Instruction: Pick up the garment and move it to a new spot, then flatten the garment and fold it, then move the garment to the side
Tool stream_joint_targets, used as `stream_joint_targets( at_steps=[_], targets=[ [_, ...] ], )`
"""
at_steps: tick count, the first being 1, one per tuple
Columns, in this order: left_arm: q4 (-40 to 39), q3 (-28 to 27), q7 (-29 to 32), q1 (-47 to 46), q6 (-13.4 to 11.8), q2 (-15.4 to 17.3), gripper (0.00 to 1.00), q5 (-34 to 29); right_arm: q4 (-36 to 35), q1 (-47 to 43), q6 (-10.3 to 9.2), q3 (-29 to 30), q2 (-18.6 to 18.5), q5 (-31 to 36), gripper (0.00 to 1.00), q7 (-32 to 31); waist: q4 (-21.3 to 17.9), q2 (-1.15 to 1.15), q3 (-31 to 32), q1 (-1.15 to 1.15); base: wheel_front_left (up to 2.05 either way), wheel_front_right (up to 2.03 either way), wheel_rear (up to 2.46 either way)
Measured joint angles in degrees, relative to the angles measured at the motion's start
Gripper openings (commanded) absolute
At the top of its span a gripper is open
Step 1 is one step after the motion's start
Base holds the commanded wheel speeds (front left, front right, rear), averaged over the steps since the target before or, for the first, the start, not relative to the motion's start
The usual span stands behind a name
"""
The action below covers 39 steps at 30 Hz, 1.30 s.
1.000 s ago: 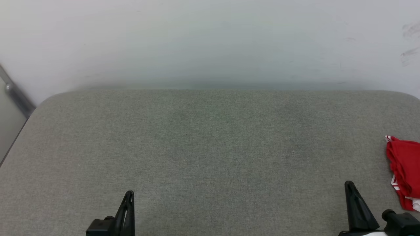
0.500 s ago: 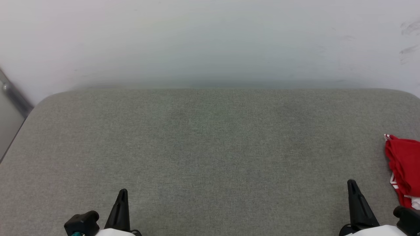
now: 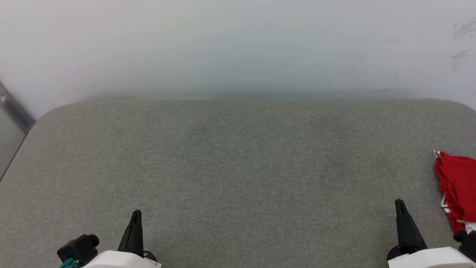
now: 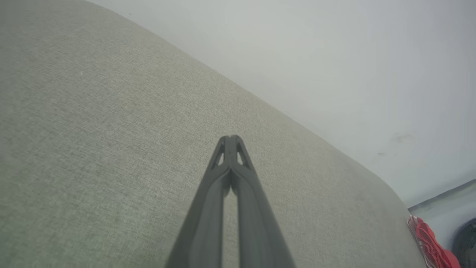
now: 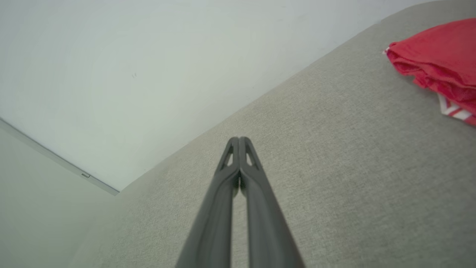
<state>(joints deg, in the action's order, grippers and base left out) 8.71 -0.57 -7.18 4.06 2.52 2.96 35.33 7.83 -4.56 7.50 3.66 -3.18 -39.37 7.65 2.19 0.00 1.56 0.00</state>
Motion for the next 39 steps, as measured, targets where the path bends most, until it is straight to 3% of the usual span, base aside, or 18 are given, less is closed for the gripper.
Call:
stream_joint_targets(
  at_steps=[14,39],
  targets=[
    [1.11,-1.33,2.97,-2.26,1.02,0.01,0.0,12.62,1.43,2.43,0.0,0.33,-0.08,-11.89,0.0,-2.86,-0.35,0.0,-0.28,0.0,0.0,0.0,0.0],
    [2.8,-3.08,7.04,-5.19,2.48,0.01,0.0,29.82,3.23,5.64,0.0,0.98,-0.13,-27.96,0.0,-7.0,-0.92,0.0,-0.73,0.0,0.0,0.0,0.0]
  ],
)
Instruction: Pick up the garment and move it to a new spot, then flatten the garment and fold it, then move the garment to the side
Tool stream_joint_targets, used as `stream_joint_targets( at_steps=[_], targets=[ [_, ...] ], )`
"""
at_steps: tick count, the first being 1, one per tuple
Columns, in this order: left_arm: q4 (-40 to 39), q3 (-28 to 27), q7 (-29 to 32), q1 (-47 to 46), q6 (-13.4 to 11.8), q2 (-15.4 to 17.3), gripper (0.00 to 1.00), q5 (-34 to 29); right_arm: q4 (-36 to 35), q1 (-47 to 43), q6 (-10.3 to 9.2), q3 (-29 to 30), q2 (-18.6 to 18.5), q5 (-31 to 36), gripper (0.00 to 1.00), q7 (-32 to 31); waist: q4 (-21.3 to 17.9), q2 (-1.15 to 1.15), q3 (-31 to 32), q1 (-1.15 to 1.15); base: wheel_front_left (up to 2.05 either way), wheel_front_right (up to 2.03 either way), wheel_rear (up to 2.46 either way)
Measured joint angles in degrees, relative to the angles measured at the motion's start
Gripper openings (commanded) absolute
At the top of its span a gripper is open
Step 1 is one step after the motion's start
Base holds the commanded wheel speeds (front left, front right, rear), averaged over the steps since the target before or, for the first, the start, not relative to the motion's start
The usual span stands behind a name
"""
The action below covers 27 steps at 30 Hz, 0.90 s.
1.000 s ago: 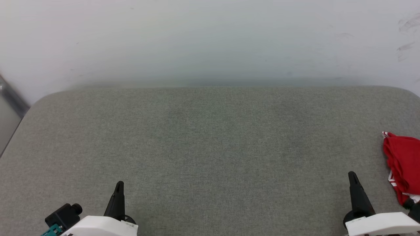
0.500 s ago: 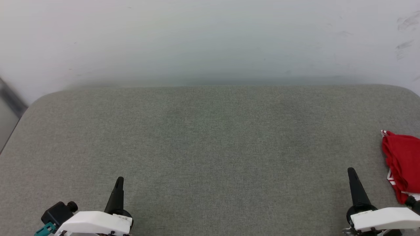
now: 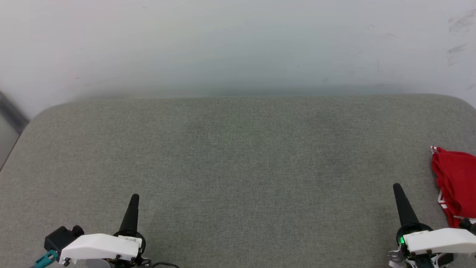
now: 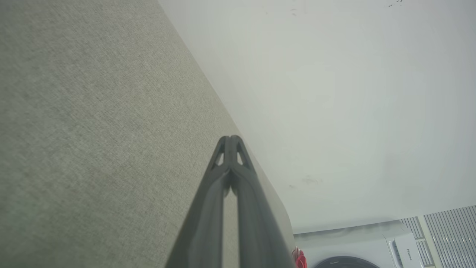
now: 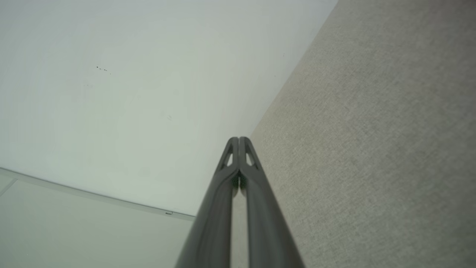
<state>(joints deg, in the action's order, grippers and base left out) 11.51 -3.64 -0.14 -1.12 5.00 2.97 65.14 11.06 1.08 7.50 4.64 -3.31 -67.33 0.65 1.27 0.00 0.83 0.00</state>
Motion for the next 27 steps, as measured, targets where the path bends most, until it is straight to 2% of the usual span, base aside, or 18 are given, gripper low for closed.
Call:
stream_joint_targets(
  at_steps=[27],
  targets=[
    [1.35,-1.47,3.59,-2.68,1.35,0.0,0.0,14.79,1.64,2.43,0.0,0.62,-0.01,-13.8,0.0,-3.67,-0.63,0.0,-0.5,0.0,0.0,0.0,0.0]
  ],
)
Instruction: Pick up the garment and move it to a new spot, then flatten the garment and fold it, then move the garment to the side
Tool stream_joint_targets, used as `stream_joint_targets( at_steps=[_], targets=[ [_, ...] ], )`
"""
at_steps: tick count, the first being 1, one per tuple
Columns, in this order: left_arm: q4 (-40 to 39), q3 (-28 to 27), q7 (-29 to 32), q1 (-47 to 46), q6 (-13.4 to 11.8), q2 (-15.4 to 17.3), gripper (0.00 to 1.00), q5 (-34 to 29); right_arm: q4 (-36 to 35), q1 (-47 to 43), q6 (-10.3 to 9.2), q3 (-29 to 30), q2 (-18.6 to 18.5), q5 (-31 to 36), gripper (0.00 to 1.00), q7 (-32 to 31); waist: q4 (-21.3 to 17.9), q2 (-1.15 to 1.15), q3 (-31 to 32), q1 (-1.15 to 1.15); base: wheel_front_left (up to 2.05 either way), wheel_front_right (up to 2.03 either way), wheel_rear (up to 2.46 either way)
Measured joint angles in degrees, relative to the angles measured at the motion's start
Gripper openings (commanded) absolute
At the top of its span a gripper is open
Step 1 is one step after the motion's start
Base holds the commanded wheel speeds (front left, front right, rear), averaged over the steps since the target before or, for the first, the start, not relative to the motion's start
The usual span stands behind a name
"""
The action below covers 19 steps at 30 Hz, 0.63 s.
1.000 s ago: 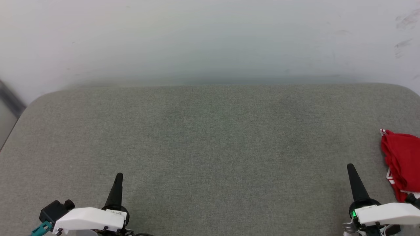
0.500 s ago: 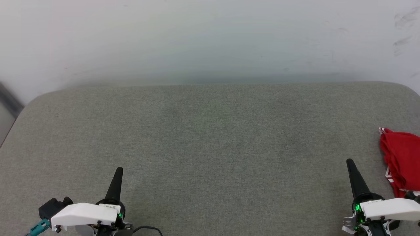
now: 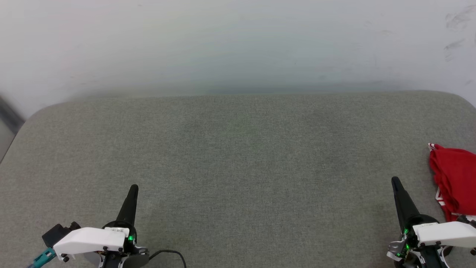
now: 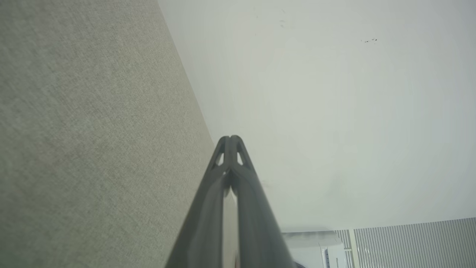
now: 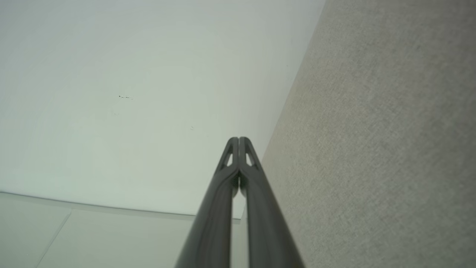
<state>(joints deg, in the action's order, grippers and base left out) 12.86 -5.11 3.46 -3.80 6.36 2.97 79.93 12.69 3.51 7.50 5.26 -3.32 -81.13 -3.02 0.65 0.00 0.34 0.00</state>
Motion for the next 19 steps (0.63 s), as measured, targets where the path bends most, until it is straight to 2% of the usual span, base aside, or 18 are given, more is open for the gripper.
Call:
stream_joint_targets(
  at_steps=[19],
  targets=[
    [0.9,-1.0,2.3,-1.52,0.74,0.0,0.0,9.44,0.96,1.62,0.0,0.48,0.01,-8.82,0.0,-2.33,-0.48,0.0,-0.38,0.0,0.0,0.0,0.0]
  ],
)
